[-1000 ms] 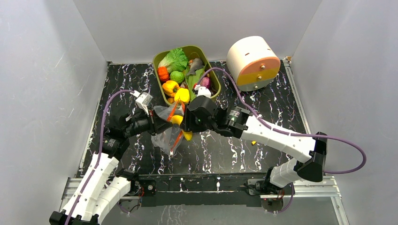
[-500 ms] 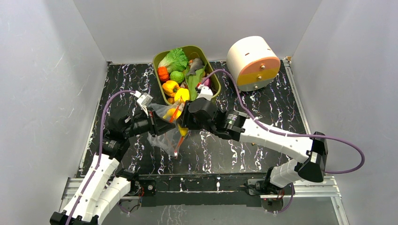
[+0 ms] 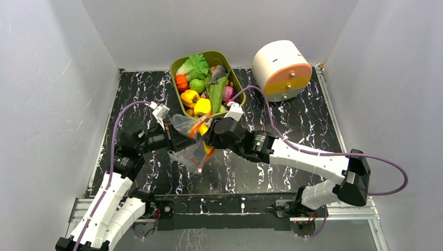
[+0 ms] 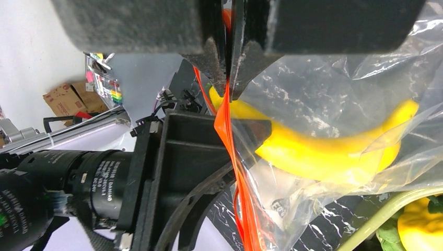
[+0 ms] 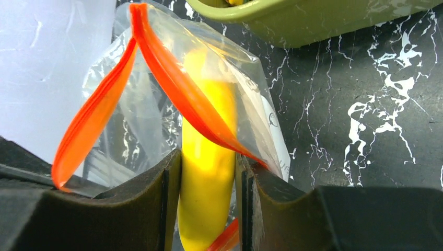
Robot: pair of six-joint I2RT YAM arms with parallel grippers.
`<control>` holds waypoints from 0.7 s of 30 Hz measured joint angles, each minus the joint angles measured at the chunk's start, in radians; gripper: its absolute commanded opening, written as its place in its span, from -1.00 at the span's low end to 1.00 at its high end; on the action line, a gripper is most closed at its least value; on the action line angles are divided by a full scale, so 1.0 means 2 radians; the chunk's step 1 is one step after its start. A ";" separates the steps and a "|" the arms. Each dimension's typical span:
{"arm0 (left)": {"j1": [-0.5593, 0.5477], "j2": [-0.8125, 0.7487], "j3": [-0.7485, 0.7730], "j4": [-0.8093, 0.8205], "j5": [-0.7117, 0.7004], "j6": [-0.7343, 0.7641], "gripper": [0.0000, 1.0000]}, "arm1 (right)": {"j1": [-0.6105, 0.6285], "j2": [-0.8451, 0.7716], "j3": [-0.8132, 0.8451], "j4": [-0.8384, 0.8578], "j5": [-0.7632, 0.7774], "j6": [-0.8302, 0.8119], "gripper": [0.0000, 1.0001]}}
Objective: Place the food in the zip-top bag and seal the zipper
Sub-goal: Place the fake fruit in the zipper food storage bag.
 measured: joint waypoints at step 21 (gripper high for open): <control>0.000 0.010 0.000 -0.012 -0.019 0.012 -0.99 | 0.000 -0.075 0.045 -0.065 -0.017 -0.027 -0.15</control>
